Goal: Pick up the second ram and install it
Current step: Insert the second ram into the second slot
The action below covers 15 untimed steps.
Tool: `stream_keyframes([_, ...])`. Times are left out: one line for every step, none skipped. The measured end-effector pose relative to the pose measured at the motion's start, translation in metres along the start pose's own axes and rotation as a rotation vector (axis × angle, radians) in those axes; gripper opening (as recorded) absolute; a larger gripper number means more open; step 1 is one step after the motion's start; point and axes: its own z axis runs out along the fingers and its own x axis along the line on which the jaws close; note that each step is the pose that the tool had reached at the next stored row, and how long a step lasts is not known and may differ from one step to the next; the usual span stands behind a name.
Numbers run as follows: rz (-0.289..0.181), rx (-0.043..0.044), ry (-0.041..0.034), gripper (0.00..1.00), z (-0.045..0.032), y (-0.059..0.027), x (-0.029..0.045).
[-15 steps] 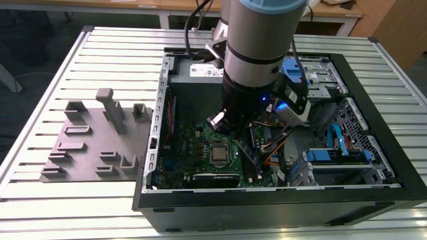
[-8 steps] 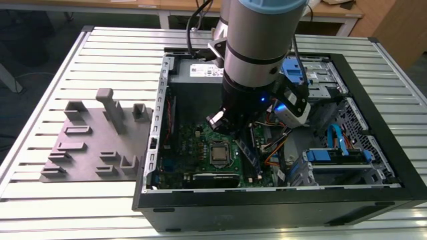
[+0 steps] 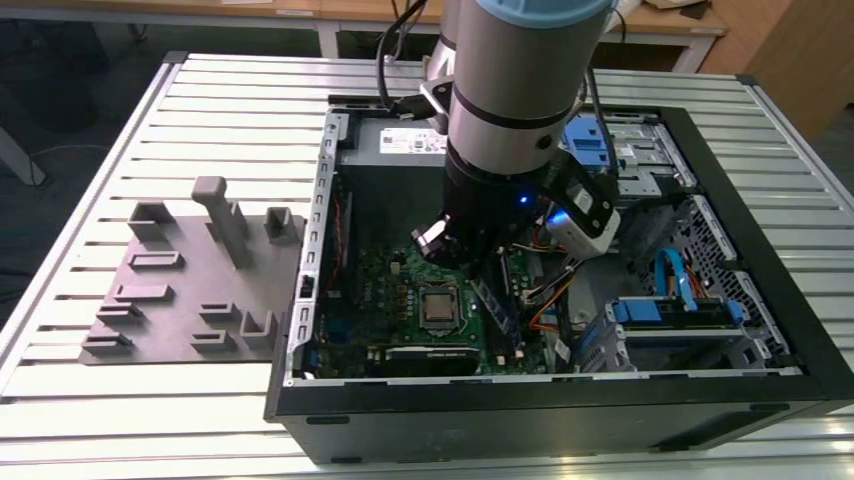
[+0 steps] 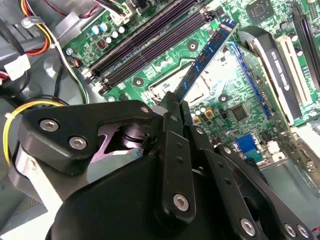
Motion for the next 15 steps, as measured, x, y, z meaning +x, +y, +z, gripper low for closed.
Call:
stream_keyframes([0.006,0.0003,-0.0002,0.14,0.0000,0.0000,0.0000])
stream_keyframes([0.012,0.0006,-0.0005,0.14,0.0000,0.0000,0.0000])
stream_keyframes([0.018,0.0008,-0.0008,0.14,0.0000,0.0000,0.0000])
stream_keyframes([0.025,0.0011,-0.0010,0.14,0.0001,0.0000,0.0000])
stream_keyframes([0.031,0.0014,-0.0013,0.14,0.0001,0.0000,0.0000])
stream_keyframes([0.038,0.0017,-0.0016,0.14,0.0001,0.0000,0.0000])
stream_keyframes([0.044,0.0020,-0.0018,0.14,0.0001,0.0000,0.0000])
stream_keyframes([0.050,0.0022,-0.0021,0.14,0.0001,0.0000,0.0000])
stream_keyframes([0.055,0.0024,-0.0023,0.14,0.0001,0.0000,0.0000])
stream_keyframes([0.061,0.0026,-0.0026,0.14,0.0002,0.0000,0.0000])
stream_keyframes([0.066,0.0029,-0.0027,0.14,0.0002,0.0000,0.0000])
stream_keyframes([0.071,0.0031,-0.0029,0.14,0.0002,0.0000,0.0000])
stream_keyframes([0.076,0.0034,-0.0032,0.14,0.0002,0.0000,0.0000])
stream_keyframes([0.081,0.0036,-0.0034,0.14,0.0002,0.0000,0.0000])
stream_keyframes([0.086,0.0038,-0.0036,0.14,0.0002,0.0000,0.0000])
